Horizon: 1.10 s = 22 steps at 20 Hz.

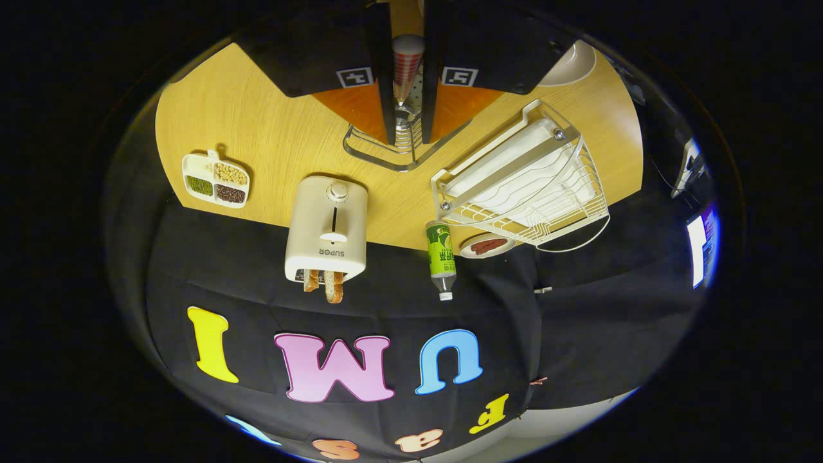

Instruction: Take the plate from the dish rack, then take the spoon from the basket and place it into the plate.

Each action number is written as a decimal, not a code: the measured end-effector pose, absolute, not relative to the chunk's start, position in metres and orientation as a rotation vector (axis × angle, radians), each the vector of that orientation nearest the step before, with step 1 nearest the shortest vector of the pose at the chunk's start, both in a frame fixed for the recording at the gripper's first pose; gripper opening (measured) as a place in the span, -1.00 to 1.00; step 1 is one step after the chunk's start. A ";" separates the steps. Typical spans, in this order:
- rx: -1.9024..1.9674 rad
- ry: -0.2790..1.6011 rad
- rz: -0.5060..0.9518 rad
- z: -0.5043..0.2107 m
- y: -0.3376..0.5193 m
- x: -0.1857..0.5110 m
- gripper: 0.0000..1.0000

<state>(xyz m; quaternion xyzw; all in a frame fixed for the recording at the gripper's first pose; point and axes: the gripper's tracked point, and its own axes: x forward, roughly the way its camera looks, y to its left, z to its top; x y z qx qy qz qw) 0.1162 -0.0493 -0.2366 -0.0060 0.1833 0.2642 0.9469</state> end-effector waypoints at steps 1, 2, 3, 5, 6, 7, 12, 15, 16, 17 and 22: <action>-0.020 0.380 0.537 -0.236 -0.050 0.117 -0.54; -0.018 0.396 0.544 -0.236 -0.050 0.116 -0.55; -0.007 0.404 0.551 -0.232 -0.049 0.115 -0.55; 0.000 0.401 0.548 -0.221 -0.053 0.115 -0.55; -0.002 0.392 0.549 -0.214 -0.056 0.113 -0.55; -0.002 0.385 0.554 -0.206 -0.058 0.110 -0.55; 0.034 0.356 0.606 -0.148 -0.068 0.082 -0.55; 0.047 0.325 0.678 -0.112 -0.060 0.050 -0.55; 0.048 0.326 0.708 -0.107 -0.055 0.037 -0.56; 0.049 0.336 0.740 -0.106 -0.049 0.024 -0.56; -0.018 0.357 0.870 -0.131 -0.019 -0.024 -0.55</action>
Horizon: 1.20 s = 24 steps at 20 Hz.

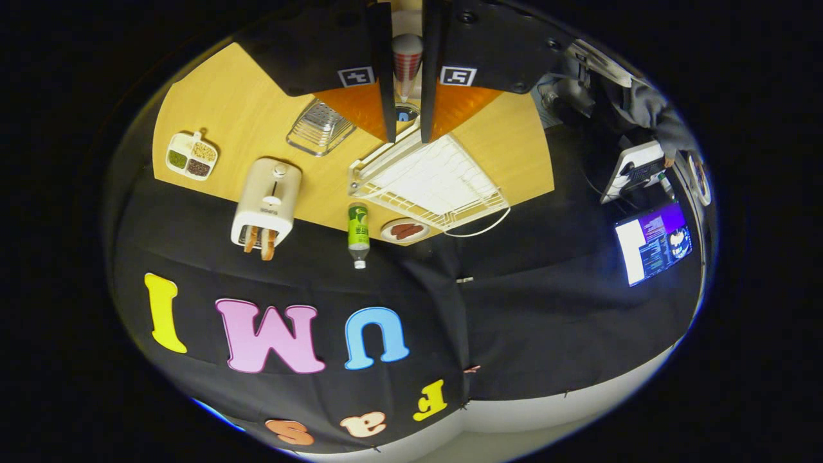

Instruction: Take the plate from the dish rack, then take the spoon from the basket and place it into the plate.

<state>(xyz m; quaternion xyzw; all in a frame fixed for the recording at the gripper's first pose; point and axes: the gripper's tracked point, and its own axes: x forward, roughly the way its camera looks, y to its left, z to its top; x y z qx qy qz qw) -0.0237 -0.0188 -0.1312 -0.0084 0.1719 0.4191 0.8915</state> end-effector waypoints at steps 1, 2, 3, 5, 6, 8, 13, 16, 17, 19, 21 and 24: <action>-0.038 0.363 0.887 -0.142 -0.013 -0.028 -0.55; -0.056 0.375 0.901 -0.154 -0.007 -0.033 -0.55; -0.072 0.393 0.907 -0.167 -0.003 -0.035 -0.55; -0.103 0.443 0.925 -0.196 0.004 -0.043 -0.55; -0.114 0.468 0.921 -0.208 0.006 -0.043 -0.55; -0.137 0.490 0.905 -0.222 0.005 -0.040 -0.56; -0.156 0.514 0.907 -0.238 0.004 -0.043 -0.54; -0.168 0.574 0.907 -0.258 -0.004 -0.053 -0.52; -0.166 0.589 0.903 -0.262 -0.007 -0.054 -0.52; -0.156 0.599 0.898 -0.263 -0.009 -0.054 -0.52; -0.140 0.600 0.884 -0.259 -0.010 -0.050 -0.52; -0.098 0.613 0.851 -0.250 -0.011 -0.044 0.02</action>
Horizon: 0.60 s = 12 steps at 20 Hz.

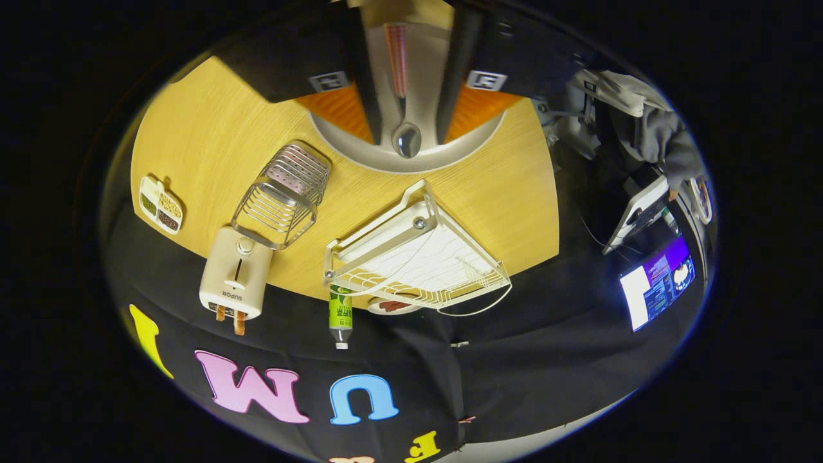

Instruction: Take the plate from the dish rack, then take the spoon from the basket and place it into the plate.

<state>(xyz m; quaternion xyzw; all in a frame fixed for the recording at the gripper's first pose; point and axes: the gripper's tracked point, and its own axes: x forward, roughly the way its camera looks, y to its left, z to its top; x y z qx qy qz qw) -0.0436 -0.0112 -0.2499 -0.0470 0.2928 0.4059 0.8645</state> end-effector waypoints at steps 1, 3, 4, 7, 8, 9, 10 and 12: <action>-0.091 0.612 0.822 -0.244 -0.012 -0.033 0.51; -0.082 0.592 0.763 -0.225 -0.026 -0.028 0.98; -0.078 0.581 0.729 -0.213 -0.034 -0.025 0.99; -0.016 0.538 0.591 -0.171 -0.060 -0.016 0.99; 0.020 0.521 0.526 -0.155 -0.070 -0.012 0.99; 0.049 0.499 0.471 -0.140 -0.079 -0.010 0.98; 0.076 0.467 0.407 -0.122 -0.089 -0.006 0.99; 0.115 0.393 0.269 -0.086 -0.110 0.000 0.99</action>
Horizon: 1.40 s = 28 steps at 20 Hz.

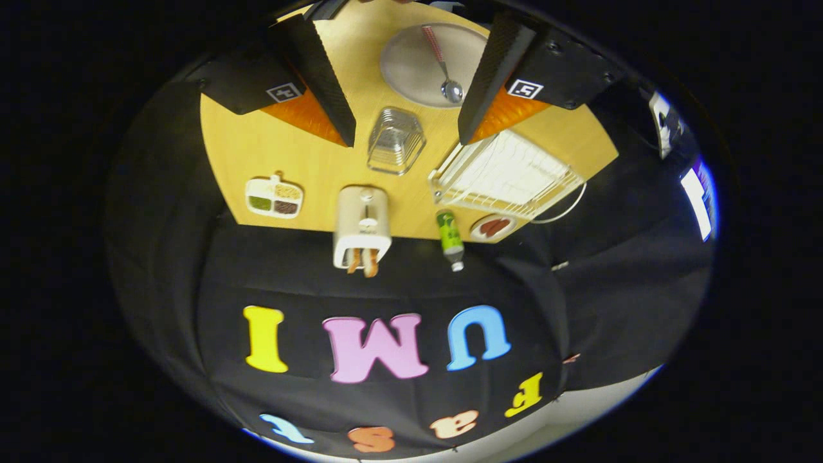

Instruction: Take the plate from the dish rack, then take the spoon from the basket and place it into the plate.

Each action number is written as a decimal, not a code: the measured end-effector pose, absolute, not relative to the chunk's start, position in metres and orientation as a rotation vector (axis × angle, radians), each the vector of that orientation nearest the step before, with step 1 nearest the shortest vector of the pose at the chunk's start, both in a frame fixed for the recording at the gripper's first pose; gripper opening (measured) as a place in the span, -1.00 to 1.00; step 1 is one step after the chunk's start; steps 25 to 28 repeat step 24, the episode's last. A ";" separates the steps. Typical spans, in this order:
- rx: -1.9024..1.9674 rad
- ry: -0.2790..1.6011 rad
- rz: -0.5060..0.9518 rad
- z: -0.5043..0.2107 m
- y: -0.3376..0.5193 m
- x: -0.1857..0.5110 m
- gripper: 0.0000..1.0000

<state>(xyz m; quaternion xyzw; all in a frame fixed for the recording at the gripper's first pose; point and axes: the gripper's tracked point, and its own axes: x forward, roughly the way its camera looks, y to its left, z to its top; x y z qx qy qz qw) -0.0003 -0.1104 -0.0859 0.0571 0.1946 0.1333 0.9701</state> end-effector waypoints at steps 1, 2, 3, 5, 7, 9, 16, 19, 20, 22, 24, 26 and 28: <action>0.125 0.359 0.214 -0.069 -0.119 0.001 0.99; 0.133 0.320 0.151 -0.053 -0.129 0.000 0.99; 0.146 0.283 0.096 -0.036 -0.136 -0.002 0.99; 0.185 0.215 0.014 -0.004 -0.140 -0.011 0.98; 0.201 0.152 -0.040 0.018 -0.139 -0.017 0.98; 0.180 0.116 -0.086 0.029 -0.136 -0.024 0.98; 0.164 0.062 -0.098 0.053 -0.087 -0.048 0.98; 0.153 0.062 -0.092 0.055 -0.075 -0.044 0.98; 0.154 0.056 -0.088 0.058 -0.071 -0.043 0.98; 0.150 0.037 -0.087 0.066 -0.070 -0.040 0.98; 0.146 0.027 -0.084 0.071 -0.066 -0.037 0.98; 0.146 0.027 -0.084 0.071 -0.066 -0.037 0.98; 0.146 0.027 -0.084 0.071 -0.066 -0.037 0.98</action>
